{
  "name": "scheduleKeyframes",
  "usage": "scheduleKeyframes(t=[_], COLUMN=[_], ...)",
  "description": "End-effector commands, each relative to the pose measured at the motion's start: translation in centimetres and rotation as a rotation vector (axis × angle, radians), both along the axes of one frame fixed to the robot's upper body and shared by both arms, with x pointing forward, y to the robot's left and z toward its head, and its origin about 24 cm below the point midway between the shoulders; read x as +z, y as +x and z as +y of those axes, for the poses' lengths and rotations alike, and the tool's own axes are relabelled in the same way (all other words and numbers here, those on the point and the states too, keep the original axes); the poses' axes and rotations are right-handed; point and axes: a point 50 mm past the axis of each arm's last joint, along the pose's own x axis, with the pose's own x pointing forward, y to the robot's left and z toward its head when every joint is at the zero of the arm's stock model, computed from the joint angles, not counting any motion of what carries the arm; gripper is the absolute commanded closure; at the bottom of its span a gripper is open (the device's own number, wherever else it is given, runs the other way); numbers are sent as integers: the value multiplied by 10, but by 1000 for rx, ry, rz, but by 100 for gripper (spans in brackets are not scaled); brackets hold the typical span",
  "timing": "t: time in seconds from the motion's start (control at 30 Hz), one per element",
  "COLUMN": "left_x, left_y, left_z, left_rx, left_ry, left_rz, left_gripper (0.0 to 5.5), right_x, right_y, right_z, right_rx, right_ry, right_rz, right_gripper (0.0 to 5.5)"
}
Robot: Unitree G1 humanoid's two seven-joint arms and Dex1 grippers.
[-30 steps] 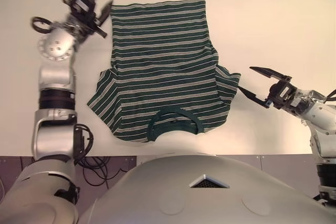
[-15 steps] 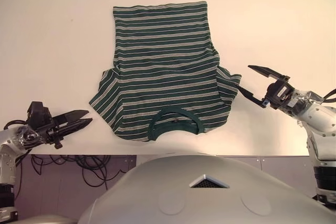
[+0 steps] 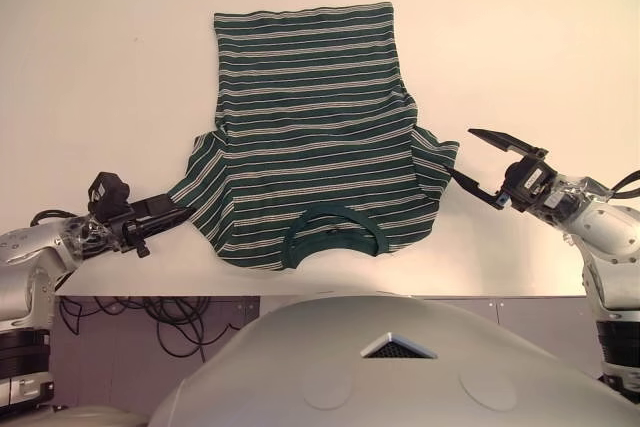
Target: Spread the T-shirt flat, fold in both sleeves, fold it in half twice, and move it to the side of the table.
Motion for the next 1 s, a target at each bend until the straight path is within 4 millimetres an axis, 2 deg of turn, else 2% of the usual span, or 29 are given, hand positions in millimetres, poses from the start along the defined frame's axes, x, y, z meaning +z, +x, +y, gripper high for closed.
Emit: scheduleKeyframes(t=[0.03, 0.3, 0.67, 0.83, 1.0], left_x=[-3, 9, 4, 7, 13], left_y=[-2, 10, 9, 13, 21], left_z=[-5, 2, 14, 3, -29], left_rx=[11, 64, 57, -2, -103], left_ry=[-2, -34, -83, -109, -172], left_rz=[19, -50, -75, -118, -179], left_gripper=[422, 548, 550, 550, 550], right_x=[2, 0, -4, -5, -7], right_y=[0, 0, 0, 0, -1], right_z=[-2, -2, -4, -5, -6], right_rx=[-7, -5, -9, -10, -13], right_ry=[0, 5, 5, 5, 9], right_rz=[-2, -1, 4, 6, 8], right_gripper=[245, 245, 245, 245, 245])
